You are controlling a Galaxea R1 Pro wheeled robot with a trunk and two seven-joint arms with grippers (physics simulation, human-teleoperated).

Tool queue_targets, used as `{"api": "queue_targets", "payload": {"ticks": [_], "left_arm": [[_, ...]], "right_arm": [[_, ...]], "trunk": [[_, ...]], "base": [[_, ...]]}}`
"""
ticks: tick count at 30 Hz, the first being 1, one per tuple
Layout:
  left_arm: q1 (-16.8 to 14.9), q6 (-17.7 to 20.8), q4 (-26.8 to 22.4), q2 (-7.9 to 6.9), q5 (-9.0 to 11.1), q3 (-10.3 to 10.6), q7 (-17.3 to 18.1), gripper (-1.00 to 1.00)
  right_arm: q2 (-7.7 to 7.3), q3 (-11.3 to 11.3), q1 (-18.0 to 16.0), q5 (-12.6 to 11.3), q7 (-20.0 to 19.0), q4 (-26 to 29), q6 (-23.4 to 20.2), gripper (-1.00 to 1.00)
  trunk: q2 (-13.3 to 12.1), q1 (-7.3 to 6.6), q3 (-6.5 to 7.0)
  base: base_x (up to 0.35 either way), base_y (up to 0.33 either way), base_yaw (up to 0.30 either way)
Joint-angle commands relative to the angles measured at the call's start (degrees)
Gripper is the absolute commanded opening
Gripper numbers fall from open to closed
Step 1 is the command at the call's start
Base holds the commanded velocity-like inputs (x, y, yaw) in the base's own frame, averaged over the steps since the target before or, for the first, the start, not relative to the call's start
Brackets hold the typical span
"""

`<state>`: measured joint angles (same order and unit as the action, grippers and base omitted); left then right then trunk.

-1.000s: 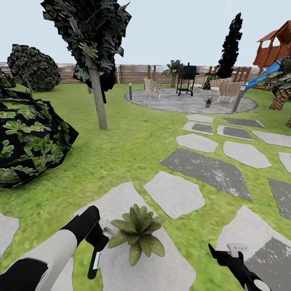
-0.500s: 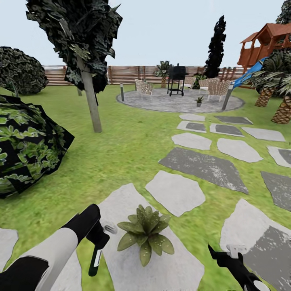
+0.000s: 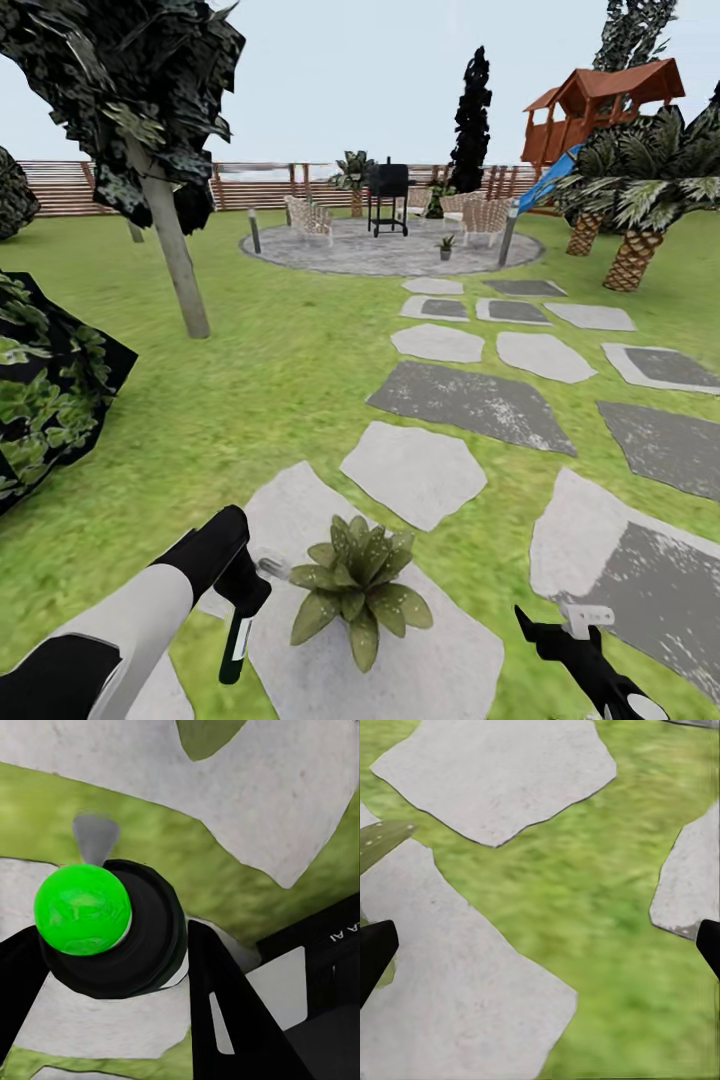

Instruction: Pick up the pesticide atomizer in the garden and spray insectifuge to fully cover both potted plants in the garden.

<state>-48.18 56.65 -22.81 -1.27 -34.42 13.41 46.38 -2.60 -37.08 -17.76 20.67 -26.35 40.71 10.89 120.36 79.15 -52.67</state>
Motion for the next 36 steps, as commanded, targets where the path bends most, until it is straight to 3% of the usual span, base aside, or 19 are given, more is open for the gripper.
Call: {"api": "queue_targets", "payload": {"ticks": [1,7,17,36], "left_arm": [[0.04,0.12,-0.13,-0.07,-0.47,0.2,0.57,-1.0],[0.44,0.05,-0.13,-0.14,-0.55,0.3,0.52,-1.0],[0.55,0.12,-0.13,-0.26,-0.56,0.23,0.56,-1.0],[0.28,0.05,-0.22,-0.4,-0.65,-0.05,0.47,-1.0]], "right_arm": [[0.05,-0.37,-0.09,0.6,-0.37,-0.02,0.36,1.0],[0.05,-0.37,-0.09,0.6,-0.36,-0.02,0.36,1.0],[0.05,-0.37,-0.09,0.64,-0.37,-0.02,0.36,1.0],[0.05,-0.37,-0.1,0.69,-0.37,-0.11,0.36,1.0]], "trunk": [[0.02,0.0,-0.05],[0.02,0.0,-0.05],[0.02,0.0,-0.05],[0.02,0.0,-0.05]], "base": [[0.077,0.055,-0.296],[0.016,0.011,-0.255],[-0.159,0.039,-0.013],[-0.052,0.3,-0.251]]}}
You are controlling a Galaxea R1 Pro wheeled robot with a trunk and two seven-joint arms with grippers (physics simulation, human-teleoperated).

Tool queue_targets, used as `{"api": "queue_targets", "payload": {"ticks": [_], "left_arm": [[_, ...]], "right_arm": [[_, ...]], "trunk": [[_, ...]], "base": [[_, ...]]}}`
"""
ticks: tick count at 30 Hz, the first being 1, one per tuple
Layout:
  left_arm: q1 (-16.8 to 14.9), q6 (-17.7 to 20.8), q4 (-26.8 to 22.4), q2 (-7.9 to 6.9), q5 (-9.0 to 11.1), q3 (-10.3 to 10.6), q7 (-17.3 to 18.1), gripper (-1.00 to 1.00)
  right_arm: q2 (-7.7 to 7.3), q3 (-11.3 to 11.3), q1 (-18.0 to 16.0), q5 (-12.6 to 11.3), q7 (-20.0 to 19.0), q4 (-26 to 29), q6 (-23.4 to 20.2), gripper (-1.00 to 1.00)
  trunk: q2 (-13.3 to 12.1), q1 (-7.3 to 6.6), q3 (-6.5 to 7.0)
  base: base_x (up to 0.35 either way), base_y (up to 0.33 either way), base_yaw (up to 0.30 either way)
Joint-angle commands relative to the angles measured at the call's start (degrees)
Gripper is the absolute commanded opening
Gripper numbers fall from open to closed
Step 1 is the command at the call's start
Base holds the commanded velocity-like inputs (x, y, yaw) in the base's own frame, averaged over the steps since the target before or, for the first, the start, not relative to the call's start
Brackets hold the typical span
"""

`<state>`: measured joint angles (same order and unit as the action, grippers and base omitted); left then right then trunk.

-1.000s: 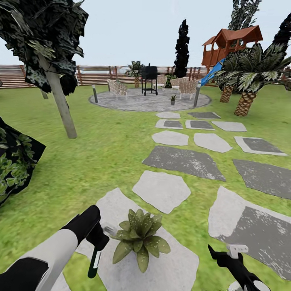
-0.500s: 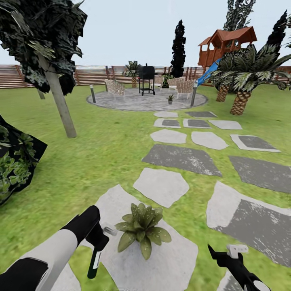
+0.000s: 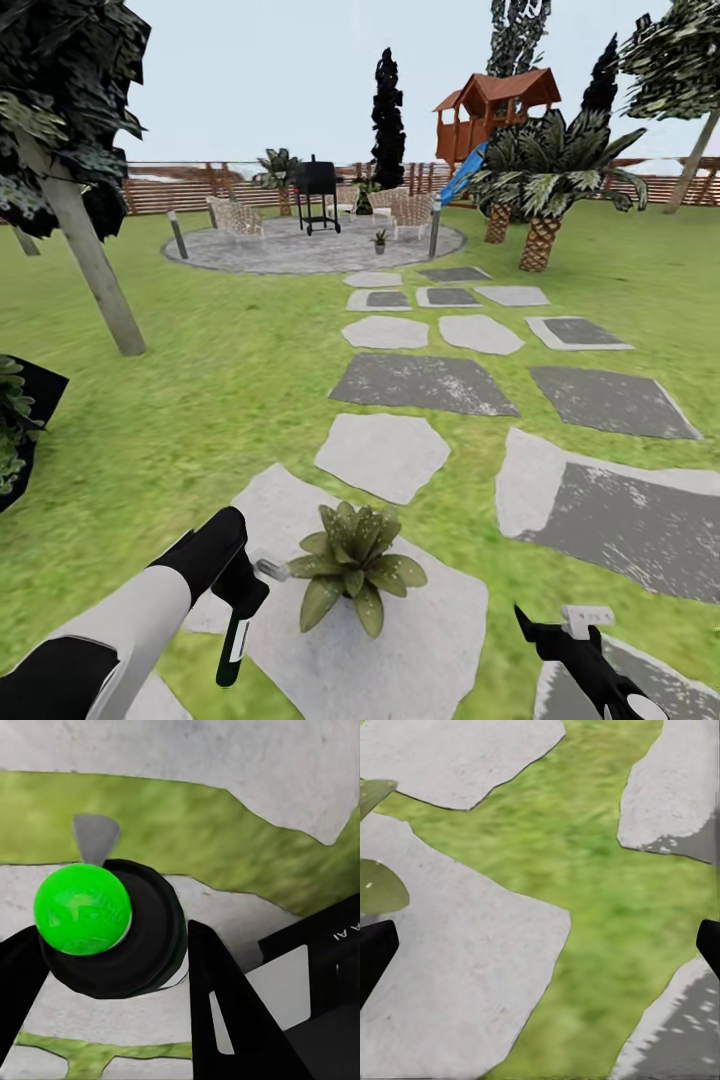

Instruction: Pick up the pesticide atomizer in the garden and spray insectifuge to fully cover both potted plants in the garden.

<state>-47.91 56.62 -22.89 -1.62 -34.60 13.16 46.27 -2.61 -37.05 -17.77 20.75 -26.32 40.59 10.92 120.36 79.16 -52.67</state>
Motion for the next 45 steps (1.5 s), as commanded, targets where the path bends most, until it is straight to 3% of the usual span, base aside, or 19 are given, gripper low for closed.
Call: {"api": "queue_targets", "payload": {"ticks": [1,45], "left_arm": [[0.01,0.08,-0.13,-0.05,-0.47,0.2,0.56,-1.0],[-0.07,0.07,-0.04,0.12,-0.38,0.45,0.56,-1.0]], "right_arm": [[0.06,-0.39,-0.1,0.6,-0.39,0.01,0.33,1.0],[0.06,-0.39,-0.08,0.6,-0.32,0.01,0.33,1.0]], "trunk": [[0.02,-0.01,-0.05],[0.02,-0.01,-0.05]], "base": [[0.0,0.33,-0.292],[0.0,0.331,-0.292]]}}
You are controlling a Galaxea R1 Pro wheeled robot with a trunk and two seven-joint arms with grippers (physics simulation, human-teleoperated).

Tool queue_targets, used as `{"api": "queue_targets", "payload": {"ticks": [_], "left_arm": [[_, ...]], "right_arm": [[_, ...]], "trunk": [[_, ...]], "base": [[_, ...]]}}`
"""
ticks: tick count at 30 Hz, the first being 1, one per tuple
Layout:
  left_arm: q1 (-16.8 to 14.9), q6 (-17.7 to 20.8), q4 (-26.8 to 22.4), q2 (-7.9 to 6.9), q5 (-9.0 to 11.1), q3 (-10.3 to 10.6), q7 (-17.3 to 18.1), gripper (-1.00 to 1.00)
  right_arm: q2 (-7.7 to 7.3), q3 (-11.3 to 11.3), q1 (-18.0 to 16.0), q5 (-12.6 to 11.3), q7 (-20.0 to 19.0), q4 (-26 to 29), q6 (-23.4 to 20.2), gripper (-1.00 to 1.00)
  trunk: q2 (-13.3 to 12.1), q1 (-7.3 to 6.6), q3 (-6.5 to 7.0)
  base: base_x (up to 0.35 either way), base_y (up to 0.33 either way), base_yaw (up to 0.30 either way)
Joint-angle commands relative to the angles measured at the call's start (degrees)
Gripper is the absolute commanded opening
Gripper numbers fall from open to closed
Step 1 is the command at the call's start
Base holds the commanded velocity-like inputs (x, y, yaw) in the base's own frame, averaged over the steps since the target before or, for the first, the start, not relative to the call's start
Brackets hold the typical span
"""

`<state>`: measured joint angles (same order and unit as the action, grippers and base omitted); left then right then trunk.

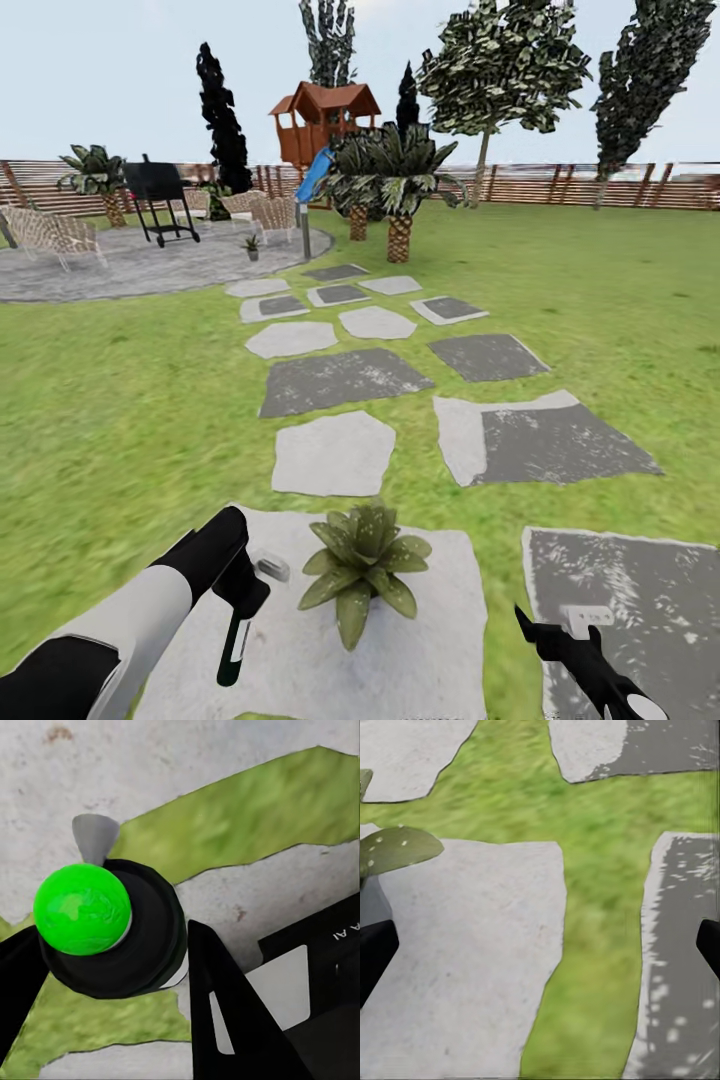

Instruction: Pick up the pesticide atomizer in the garden and spray insectifuge to fully cover both potted plants in the garden.

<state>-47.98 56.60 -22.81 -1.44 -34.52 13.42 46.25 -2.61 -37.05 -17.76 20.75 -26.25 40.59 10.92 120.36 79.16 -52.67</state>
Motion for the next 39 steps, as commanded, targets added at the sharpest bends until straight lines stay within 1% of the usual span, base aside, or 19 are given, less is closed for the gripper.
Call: {"api": "queue_targets", "payload": {"ticks": [1,9,15,27,31,39], "left_arm": [[0.02,0.09,-0.13,-0.05,-0.46,0.2,0.55,-1.0],[0.12,0.09,-0.13,-0.05,-0.46,0.28,0.53,-1.0],[0.31,0.09,-0.13,0.01,-0.46,0.29,0.52,-1.0],[0.38,0.09,-0.13,-0.08,-0.48,0.29,0.53,-1.0],[0.44,0.09,-0.13,-0.27,-0.46,0.21,0.51,-1.0],[0.44,0.09,-0.13,-0.14,-0.46,0.2,0.42,-1.0]], "right_arm": [[0.06,-0.39,-0.08,0.6,-0.41,0.01,0.33,1.0],[0.05,-0.39,-0.09,0.6,-0.41,0.01,0.33,1.0],[0.06,-0.39,-0.08,0.6,-0.42,0.01,0.33,1.0],[0.06,-0.39,-0.1,0.6,-0.42,0.01,0.33,1.0],[0.06,-0.31,-0.09,0.6,-0.5,0.09,0.33,1.0],[-0.06,-0.3,-0.08,0.77,-0.56,0.09,0.33,1.0]], "trunk": [[0.02,-0.01,-0.05],[0.02,-0.01,-0.06],[0.02,-0.01,-0.2],[0.02,-0.01,-0.57],[0.02,-0.01,-0.61],[0.02,-0.01,-0.62]], "base": [[0.0,0.331,-0.294],[0.0,0.325,-0.297],[0.0,0.236,-0.297],[0.0,0.036,-0.294],[-0.001,0.081,-0.075],[-0.061,0.276,-0.004]]}}
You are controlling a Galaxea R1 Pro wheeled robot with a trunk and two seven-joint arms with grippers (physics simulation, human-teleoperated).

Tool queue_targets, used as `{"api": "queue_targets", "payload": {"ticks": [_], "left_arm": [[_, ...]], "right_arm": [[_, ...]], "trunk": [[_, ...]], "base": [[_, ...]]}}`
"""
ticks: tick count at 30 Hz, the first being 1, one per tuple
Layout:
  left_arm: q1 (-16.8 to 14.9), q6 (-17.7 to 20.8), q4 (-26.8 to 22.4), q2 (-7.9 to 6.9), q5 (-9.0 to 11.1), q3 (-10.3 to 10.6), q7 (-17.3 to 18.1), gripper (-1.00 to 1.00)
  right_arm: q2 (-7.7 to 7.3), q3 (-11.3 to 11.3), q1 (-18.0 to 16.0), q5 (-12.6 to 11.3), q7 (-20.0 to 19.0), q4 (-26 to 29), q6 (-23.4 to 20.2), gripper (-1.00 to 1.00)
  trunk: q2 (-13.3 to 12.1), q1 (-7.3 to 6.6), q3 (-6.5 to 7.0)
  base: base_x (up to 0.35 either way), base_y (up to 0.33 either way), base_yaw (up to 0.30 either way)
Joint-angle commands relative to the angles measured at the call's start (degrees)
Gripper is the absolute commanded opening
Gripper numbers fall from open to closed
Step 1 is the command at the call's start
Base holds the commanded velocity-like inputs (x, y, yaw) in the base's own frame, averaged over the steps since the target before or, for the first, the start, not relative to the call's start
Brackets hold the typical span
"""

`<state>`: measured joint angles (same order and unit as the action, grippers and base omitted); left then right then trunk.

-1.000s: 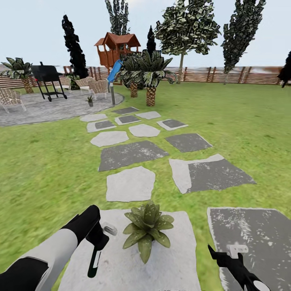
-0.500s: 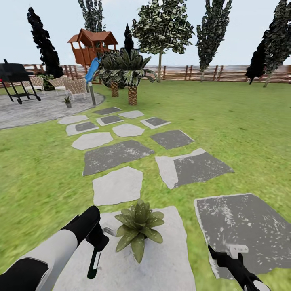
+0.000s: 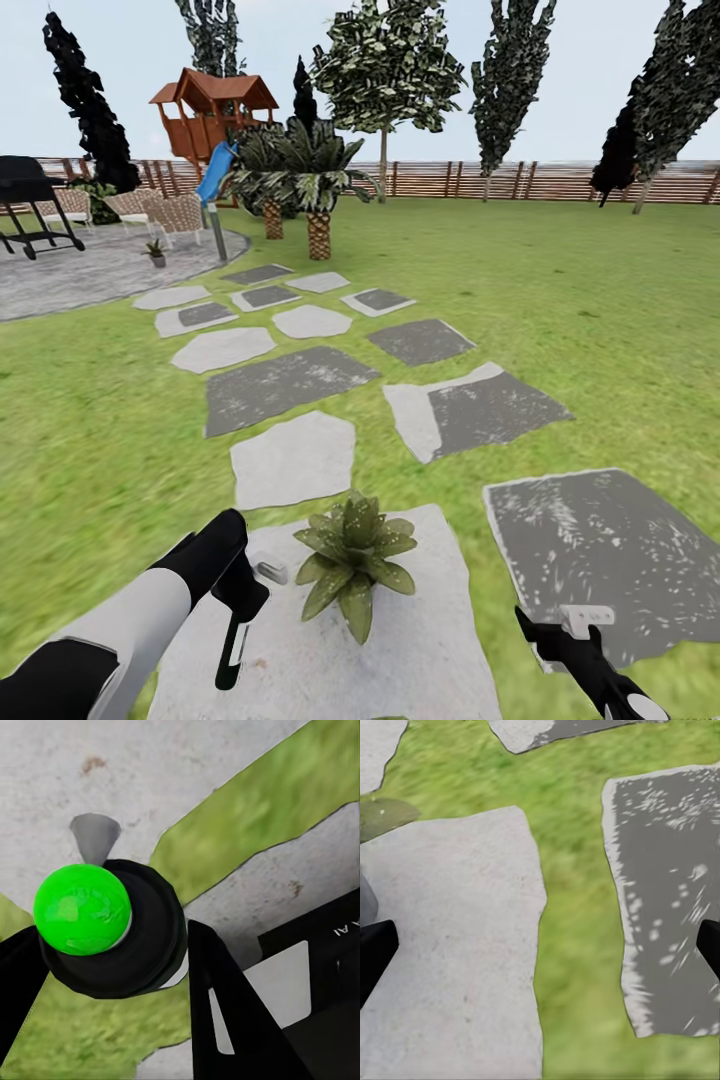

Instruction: Pick up the pesticide atomizer in the garden and spray insectifuge to fully cover both potted plants in the garden.

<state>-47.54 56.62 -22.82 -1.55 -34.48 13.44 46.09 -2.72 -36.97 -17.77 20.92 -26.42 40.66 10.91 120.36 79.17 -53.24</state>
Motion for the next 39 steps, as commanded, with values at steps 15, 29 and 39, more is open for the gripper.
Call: {"api": "queue_targets", "payload": {"ticks": [15,29,39], "left_arm": [[0.04,0.08,-0.12,0.07,-0.56,0.26,0.5,-1.0],[0.2,0.07,-0.05,0.35,-0.47,0.18,0.58,-1.0],[0.51,-0.02,0.81,0.29,-0.49,0.18,0.58,-1.0]], "right_arm": [[0.0,-0.39,-0.08,0.53,-0.3,-0.06,0.34,1.0],[0.08,-0.38,-0.08,0.53,-0.21,-0.06,0.34,1.0],[0.15,-0.38,-0.08,0.53,-0.23,-0.09,0.34,1.0]], "trunk": [[0.02,-0.01,-0.05],[0.02,-0.01,-0.05],[0.02,-0.01,-0.05]], "base": [[0.098,0.189,-0.15],[0.001,0.001,-0.248],[0.0,0.119,-0.004]]}}
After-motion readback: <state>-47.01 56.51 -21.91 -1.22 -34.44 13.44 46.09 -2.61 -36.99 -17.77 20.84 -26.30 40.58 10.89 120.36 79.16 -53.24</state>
